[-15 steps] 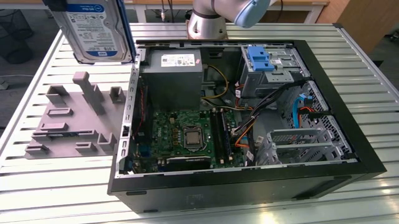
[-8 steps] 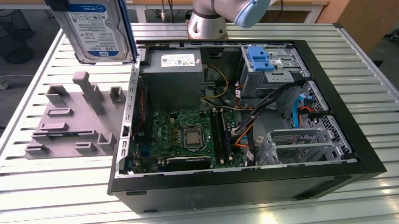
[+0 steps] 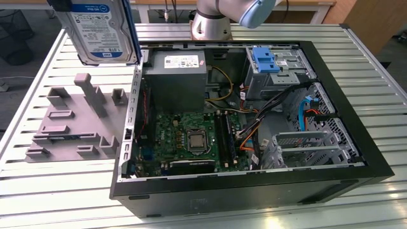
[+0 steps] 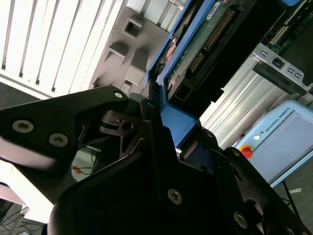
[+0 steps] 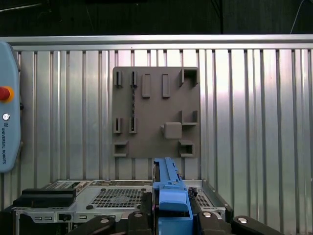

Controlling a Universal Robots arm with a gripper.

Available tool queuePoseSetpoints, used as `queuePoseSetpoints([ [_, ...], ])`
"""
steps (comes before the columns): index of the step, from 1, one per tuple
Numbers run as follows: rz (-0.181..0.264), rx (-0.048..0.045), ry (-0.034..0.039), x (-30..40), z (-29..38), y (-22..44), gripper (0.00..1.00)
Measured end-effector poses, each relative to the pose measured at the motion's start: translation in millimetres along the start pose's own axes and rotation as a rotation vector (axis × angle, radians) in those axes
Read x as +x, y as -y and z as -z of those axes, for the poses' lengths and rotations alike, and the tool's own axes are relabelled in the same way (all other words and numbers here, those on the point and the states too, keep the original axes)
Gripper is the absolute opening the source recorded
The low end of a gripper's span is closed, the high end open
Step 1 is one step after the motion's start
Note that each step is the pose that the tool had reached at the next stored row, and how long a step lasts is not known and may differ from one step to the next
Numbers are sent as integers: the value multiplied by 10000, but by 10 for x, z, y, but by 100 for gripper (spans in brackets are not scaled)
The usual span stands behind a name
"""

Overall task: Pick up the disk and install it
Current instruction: 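Pick up the disk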

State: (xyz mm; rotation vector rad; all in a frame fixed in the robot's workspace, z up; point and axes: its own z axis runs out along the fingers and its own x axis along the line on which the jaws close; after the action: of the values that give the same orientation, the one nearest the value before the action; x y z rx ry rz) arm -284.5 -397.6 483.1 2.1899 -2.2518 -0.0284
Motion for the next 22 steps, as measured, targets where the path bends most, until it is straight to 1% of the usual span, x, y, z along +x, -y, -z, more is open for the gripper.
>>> queuePoseSetpoints([
  [17, 0, 0, 0, -1, 0, 31, 36],
  [19, 1, 0, -1, -1, 1, 47, 36],
  [22, 1, 0, 0, -2, 1, 92, 36],
])
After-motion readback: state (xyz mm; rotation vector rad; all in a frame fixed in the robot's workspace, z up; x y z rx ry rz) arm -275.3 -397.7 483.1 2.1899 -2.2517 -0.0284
